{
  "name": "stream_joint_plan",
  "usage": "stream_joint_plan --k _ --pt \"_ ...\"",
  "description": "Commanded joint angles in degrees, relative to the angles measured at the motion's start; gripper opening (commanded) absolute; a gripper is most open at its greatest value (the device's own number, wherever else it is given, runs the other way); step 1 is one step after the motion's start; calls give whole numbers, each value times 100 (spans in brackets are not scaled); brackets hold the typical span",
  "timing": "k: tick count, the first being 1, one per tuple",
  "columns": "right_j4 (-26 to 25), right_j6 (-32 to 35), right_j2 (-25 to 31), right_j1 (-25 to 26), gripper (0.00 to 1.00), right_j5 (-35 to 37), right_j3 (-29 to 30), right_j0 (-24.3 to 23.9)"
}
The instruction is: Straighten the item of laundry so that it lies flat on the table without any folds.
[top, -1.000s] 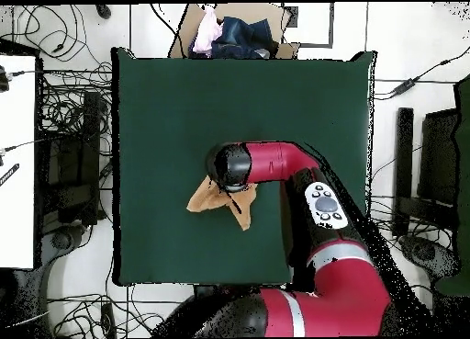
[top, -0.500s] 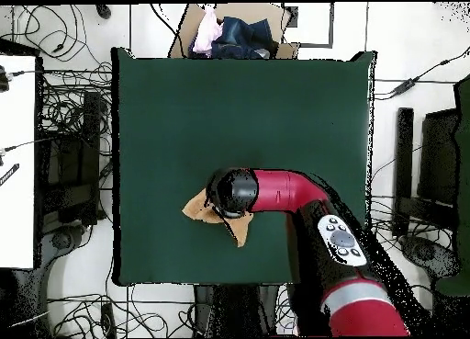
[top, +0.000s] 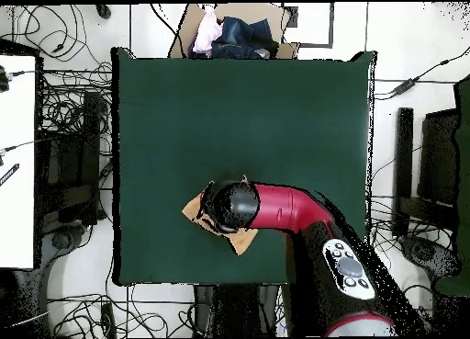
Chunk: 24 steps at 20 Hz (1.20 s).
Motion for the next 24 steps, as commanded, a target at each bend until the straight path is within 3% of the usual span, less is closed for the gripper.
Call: stream_joint_plan --k 1,14,24 --pt "498 993 -260 -766 0 890 620 16" --pt "767 714 -427 -1674 0 1501 1137 -199" --pt "677 1177 -471 -1870 0 2707 459 54"
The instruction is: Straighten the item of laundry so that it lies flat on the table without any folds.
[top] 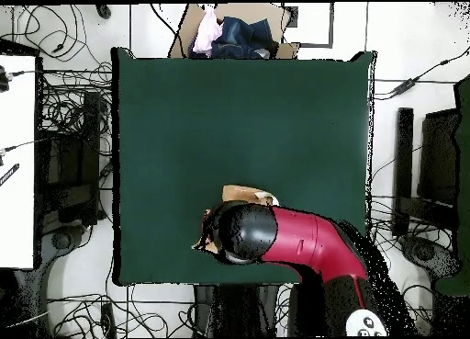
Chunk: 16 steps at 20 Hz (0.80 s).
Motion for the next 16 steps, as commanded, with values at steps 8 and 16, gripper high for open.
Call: stream_joint_plan --k 8,16 --pt "-65 1314 -187 -55 0 2184 -1097 191" --pt "-162 1617 -105 340 0 2921 -2052 421"
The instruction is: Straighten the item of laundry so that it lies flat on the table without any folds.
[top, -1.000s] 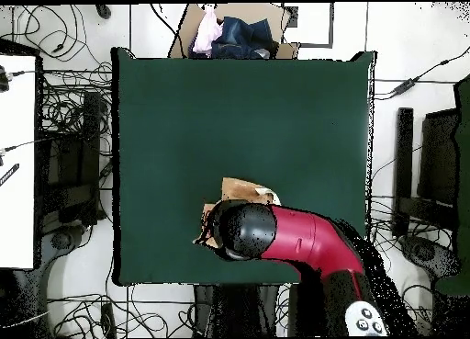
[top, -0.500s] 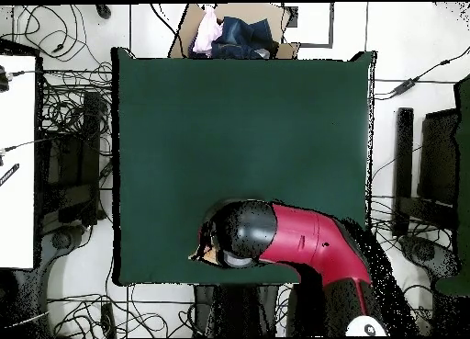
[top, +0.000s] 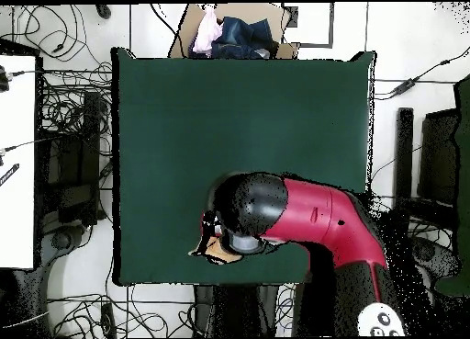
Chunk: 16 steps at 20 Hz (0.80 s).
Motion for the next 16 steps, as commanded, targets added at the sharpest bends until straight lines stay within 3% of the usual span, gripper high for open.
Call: stream_joint_plan --k 1,16 --pt "-126 1650 -81 442 0 1015 -1101 321" --pt "-47 1971 -131 1343 0 1937 -2824 687"
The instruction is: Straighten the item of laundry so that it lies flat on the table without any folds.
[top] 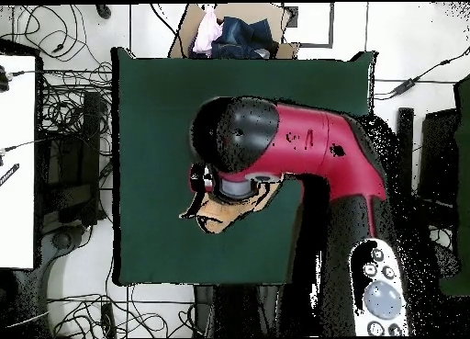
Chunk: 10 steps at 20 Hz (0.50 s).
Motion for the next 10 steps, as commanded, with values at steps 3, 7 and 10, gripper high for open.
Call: stream_joint_plan --k 3,7,10 --pt "10 1801 -115 853 0 819 -1173 232" --pt "-120 1719 -64 1285 0 1292 -1934 299" --pt "-171 1688 -64 1545 0 1506 -2384 360"
